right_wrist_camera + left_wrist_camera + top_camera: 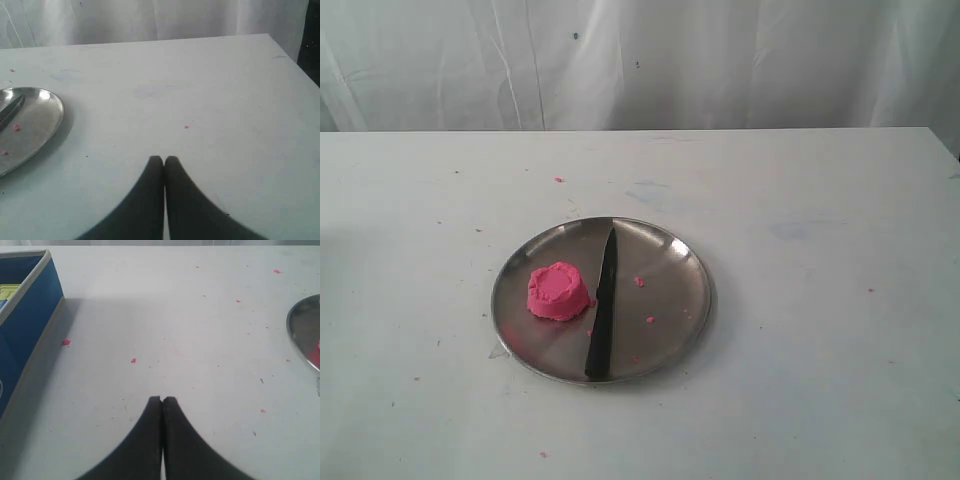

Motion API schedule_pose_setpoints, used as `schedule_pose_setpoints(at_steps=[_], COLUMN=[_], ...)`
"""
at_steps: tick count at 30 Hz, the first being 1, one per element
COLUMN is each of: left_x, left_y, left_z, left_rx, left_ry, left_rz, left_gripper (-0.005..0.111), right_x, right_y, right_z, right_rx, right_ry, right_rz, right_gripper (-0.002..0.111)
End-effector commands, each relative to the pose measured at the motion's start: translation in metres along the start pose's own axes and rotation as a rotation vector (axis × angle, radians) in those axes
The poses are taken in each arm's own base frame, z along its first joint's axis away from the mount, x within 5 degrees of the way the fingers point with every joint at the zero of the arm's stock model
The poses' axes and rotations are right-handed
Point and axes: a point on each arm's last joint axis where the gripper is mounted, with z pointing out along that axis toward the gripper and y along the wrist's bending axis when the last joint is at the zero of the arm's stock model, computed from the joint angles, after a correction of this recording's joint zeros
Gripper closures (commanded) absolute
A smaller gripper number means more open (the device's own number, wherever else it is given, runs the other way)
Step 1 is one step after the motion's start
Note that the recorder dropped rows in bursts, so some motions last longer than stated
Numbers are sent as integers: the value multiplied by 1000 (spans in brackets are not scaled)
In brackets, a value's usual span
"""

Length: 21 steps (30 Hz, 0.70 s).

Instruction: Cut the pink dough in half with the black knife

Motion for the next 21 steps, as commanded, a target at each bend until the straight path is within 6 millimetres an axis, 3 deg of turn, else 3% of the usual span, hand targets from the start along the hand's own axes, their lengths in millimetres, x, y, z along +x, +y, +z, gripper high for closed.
schedule_pose_setpoints(at_steps=[1, 3, 6, 8, 11, 15, 21], left_x=[1, 1, 1, 1, 1, 1, 1], left_y=[-1, -1, -1, -1, -1, -1, -1], left_z=[0, 0, 0, 0, 0, 0, 0], left_rx=[9, 9, 9, 9, 9, 9, 9], left_ry=[-3, -3, -3, -3, -3, -3, -3], left_rz=[-8, -8, -8, -8, -8, -8, -8], left_gripper=[107, 107, 107, 107, 107, 107, 107], right_x=[2, 2, -6, -15, -33, -45, -63], right_y=[-1, -1, -2, -1, 1, 1, 1], right_z=[0, 0, 0, -1, -7, -13, -27], right_rx=[14, 13, 37, 25, -28, -74, -127], right_ry=[-3, -3, -82, -189, -393, -542, -788], right_rz=[-27, -24, -198, -151, 99, 241, 290], right_gripper=[108, 108, 108, 108, 108, 108, 108])
